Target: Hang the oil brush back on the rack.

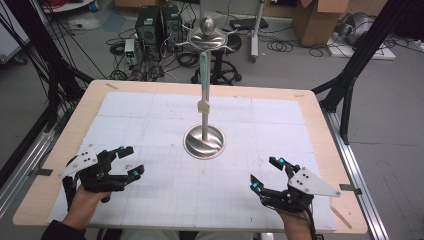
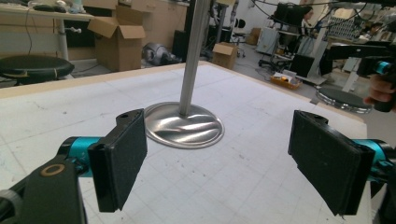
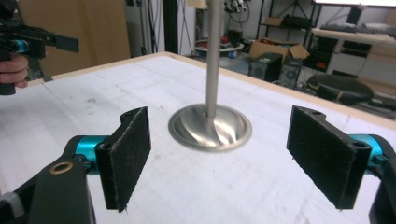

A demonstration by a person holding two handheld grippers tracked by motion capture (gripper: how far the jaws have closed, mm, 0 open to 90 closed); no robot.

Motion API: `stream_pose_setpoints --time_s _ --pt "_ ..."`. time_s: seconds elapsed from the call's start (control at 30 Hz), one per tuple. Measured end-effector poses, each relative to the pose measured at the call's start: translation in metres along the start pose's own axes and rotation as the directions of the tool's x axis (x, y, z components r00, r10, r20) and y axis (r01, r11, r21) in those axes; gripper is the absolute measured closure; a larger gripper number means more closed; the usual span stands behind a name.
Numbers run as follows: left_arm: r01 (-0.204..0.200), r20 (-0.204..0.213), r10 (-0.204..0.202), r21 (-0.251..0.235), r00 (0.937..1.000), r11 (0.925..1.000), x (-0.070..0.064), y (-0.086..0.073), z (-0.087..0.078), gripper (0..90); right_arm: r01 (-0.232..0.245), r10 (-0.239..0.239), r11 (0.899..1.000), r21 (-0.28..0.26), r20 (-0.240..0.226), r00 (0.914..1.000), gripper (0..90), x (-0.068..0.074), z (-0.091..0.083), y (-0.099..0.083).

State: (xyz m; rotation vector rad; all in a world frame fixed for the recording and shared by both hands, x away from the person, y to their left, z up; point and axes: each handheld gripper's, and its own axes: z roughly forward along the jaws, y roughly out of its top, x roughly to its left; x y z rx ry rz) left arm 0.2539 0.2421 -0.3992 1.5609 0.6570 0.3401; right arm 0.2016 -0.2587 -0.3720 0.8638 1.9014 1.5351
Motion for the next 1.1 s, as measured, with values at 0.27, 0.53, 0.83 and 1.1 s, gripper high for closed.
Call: stream_pose_setpoints --time_s 0.27,0.53,0.83,1.1 --pt "0.002 0.0 -0.002 0.011 1.0 0.9999 -0.002 -0.002 -0.001 19.7 -0.031 0.032 0.999 -0.034 0.055 0.998 20.4 -0.001 -0.014 -0.006" --pt "0.007 -0.005 -0.007 0.014 1.0 0.9999 -0.003 -0.003 -0.002 19.8 -0.017 0.018 1.0 -0.017 0.055 0.9983 20.5 0.004 -0.014 -0.005" --pt "0.013 -0.01 -0.013 0.014 0.9999 0.9998 -0.002 -0.002 -0.002 19.8 -0.022 0.022 1.0 -0.012 0.051 0.9984 20.5 0.004 -0.012 -0.006" --pt "0.01 -0.012 -0.01 0.019 0.9999 0.9998 -0.001 -0.003 -0.002 19.8 -0.027 0.028 0.999 -0.017 0.054 0.9981 20.5 0.003 -0.013 -0.006"
